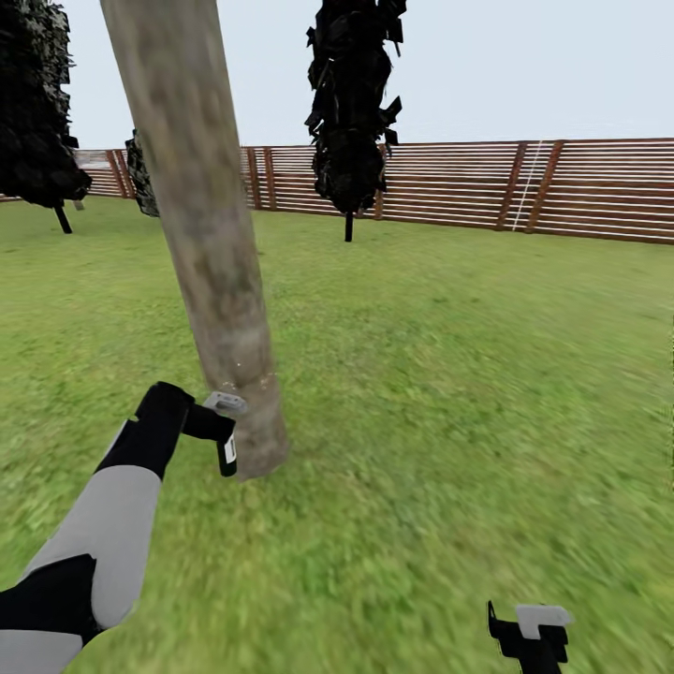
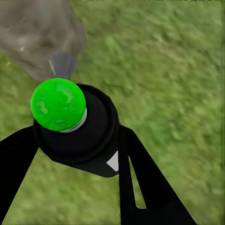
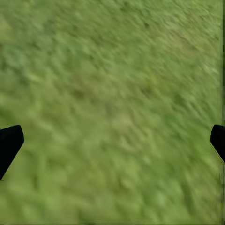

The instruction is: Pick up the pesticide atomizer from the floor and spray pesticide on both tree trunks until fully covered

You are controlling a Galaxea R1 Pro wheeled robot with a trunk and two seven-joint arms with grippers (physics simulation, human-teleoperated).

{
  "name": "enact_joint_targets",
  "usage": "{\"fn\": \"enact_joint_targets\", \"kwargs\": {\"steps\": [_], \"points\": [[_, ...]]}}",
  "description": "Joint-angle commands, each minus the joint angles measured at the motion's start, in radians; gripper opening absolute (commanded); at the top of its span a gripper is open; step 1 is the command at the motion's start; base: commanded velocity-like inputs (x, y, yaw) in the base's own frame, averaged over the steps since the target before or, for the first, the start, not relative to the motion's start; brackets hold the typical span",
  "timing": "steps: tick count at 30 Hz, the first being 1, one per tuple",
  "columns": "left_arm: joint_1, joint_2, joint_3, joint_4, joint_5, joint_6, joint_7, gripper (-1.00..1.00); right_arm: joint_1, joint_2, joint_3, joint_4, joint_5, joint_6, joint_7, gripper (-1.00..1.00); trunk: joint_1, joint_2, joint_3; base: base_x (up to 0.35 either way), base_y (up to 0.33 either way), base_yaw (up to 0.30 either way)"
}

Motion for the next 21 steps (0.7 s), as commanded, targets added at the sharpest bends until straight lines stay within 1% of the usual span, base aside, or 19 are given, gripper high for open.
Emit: {"fn": "enact_joint_targets", "kwargs": {"steps": [1, 5, 6, 7, 10, 11, 13, 15, 16, 18, 19, 21], "points": [[-0.001, -0.001, 0.003, -0.001, -0.009, 0.004, -0.005, -1.00, -0.001, 0.000, -0.007, 0.001, 0.011, -0.002, -0.003, 1.00, 0.000, 0.000, -0.001, 0.000, -0.273, 0.004], [0.001, 0.010, 0.012, 0.003, -0.009, 0.004, 0.022, -1.00, -0.001, 0.000, -0.007, 0.001, 0.011, -0.002, -0.004, 1.00, 0.000, 0.000, -0.001, 0.000, -0.273, 0.002], [0.008, 0.016, 0.014, 0.004, -0.009, 0.003, 0.055, -1.00, -0.001, 0.000, -0.007, 0.001, 0.011, -0.002, -0.004, 1.00, 0.000, 0.000, -0.001, 0.000, -0.273, 0.217], [0.017, 0.021, 0.016, 0.003, -0.007, 0.003, 0.068, -1.00, -0.001, 0.000, -0.007, 0.001, 0.011, -0.002, -0.004, 1.00, 0.000, 0.000, -0.001, 0.000, -0.273, 0.246], [0.031, 0.035, 0.028, 0.002, -0.001, 0.003, 0.087, -1.00, -0.001, 0.000, -0.007, 0.001, 0.011, -0.002, -0.004, 1.00, 0.000, 0.000, -0.001, 0.000, -0.273, 0.264], [0.034, 0.038, 0.046, 0.004, 0.000, 0.002, 0.092, -1.00, -0.001, 0.000, -0.007, 0.001, 0.011, -0.002, -0.004, 1.00, 0.000, 0.000, -0.001, 0.005, -0.273, 0.274], [0.035, 0.037, 0.061, 0.006, 0.001, 0.002, 0.095, -1.00, -0.001, 0.001, -0.007, 0.001, 0.011, -0.002, -0.004, 1.00, 0.000, 0.000, -0.001, 0.073, -0.270, 0.275], [0.036, 0.034, 0.065, 0.006, 0.001, 0.002, 0.097, -1.00, -0.001, 0.001, -0.007, 0.001, 0.011, -0.002, -0.004, 1.00, 0.000, 0.000, -0.001, 0.138, -0.252, 0.263], [0.036, 0.030, 0.068, 0.007, 0.002, 0.002, 0.114, -1.00, -0.001, 0.000, -0.007, 0.001, 0.011, -0.002, -0.004, 1.00, 0.000, 0.000, -0.001, 0.180, -0.234, 0.158], [0.036, 0.021, 0.069, 0.010, 0.005, 0.003, 0.166, -1.00, -0.001, 0.000, -0.007, 0.001, 0.011, -0.002, -0.004, 1.00, 0.000, 0.000, -0.001, 0.197, -0.226, 0.061], [0.036, 0.017, 0.069, 0.011, 0.009, 0.003, 0.179, -1.00, -0.001, 0.000, -0.007, 0.001, 0.011, -0.002, -0.004, 1.00, 0.000, 0.000, -0.001, 0.203, -0.222, 0.027], [0.036, 0.001, 0.072, 0.013, 0.029, 0.003, 0.200, -1.00, -0.001, -0.001, -0.007, 0.001, 0.011, -0.002, -0.004, 1.00, 0.000, 0.000, -0.001, 0.206, -0.221, 0.009]]}}
